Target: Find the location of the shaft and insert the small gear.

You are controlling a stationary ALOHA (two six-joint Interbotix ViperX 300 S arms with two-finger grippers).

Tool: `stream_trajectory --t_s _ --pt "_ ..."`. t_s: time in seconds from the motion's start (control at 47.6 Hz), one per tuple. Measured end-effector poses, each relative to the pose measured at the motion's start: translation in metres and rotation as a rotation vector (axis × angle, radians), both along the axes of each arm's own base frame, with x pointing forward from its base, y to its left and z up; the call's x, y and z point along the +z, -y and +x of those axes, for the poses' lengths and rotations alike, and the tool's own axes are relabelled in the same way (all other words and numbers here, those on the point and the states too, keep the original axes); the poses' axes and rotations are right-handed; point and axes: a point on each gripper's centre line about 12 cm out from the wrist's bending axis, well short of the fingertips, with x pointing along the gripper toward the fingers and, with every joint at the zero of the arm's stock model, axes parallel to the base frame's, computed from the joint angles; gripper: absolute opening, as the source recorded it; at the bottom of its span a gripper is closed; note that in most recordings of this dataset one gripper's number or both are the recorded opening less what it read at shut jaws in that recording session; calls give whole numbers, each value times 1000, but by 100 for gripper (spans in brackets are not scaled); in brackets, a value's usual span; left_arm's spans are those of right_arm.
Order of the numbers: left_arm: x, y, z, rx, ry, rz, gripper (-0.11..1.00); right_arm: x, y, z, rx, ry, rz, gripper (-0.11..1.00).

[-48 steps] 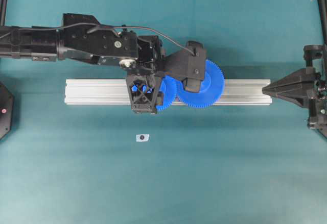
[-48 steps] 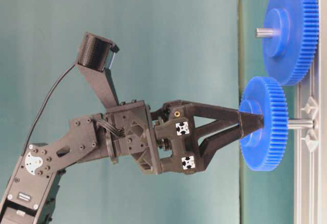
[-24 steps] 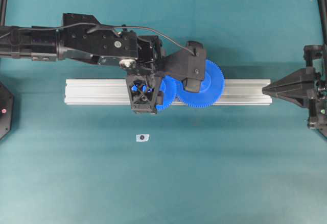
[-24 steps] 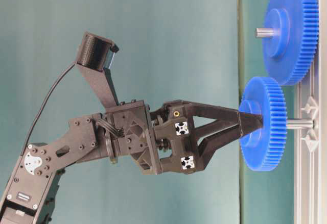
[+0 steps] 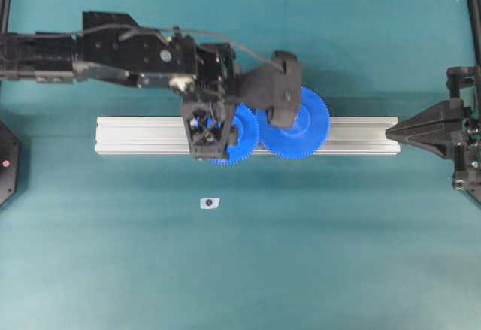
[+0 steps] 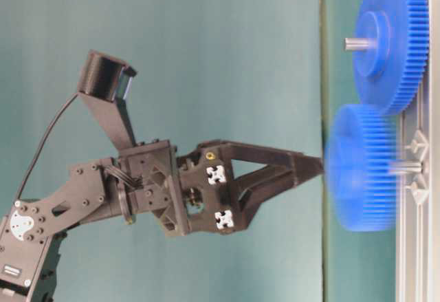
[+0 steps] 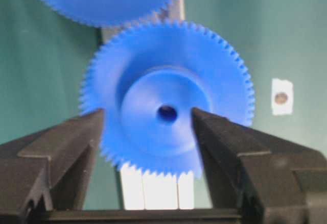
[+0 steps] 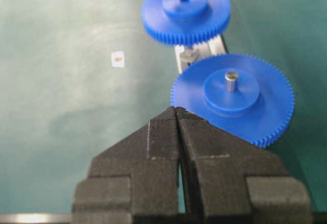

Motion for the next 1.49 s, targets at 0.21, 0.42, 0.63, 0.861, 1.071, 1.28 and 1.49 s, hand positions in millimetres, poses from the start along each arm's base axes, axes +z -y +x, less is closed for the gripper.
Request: stream_trajectory --t_s 0.21,0.42,0.63,0.861,1.071,1.28,1.49 --pt "0 -1 0 6 -3 0 69 0 0 0 -2 2 7 1" --pt "1 -1 -1 11 -1 -2 69 0 0 0 -2 0 7 1" --pt "1 0 -1 8 -3 -2 69 0 0 0 -2 0 6 1" --pt "0 1 0 7 -4 -2 69 0 0 0 -2 0 7 1" --pt "0 12 1 -19 -4 -2 69 0 0 0 -2 0 7 1" --pt "0 21 2 -38 -3 -2 69 0 0 0 -2 0 7 1" --pt "0 22 1 -39 -9 -3 69 0 0 0 -2 2 6 1"
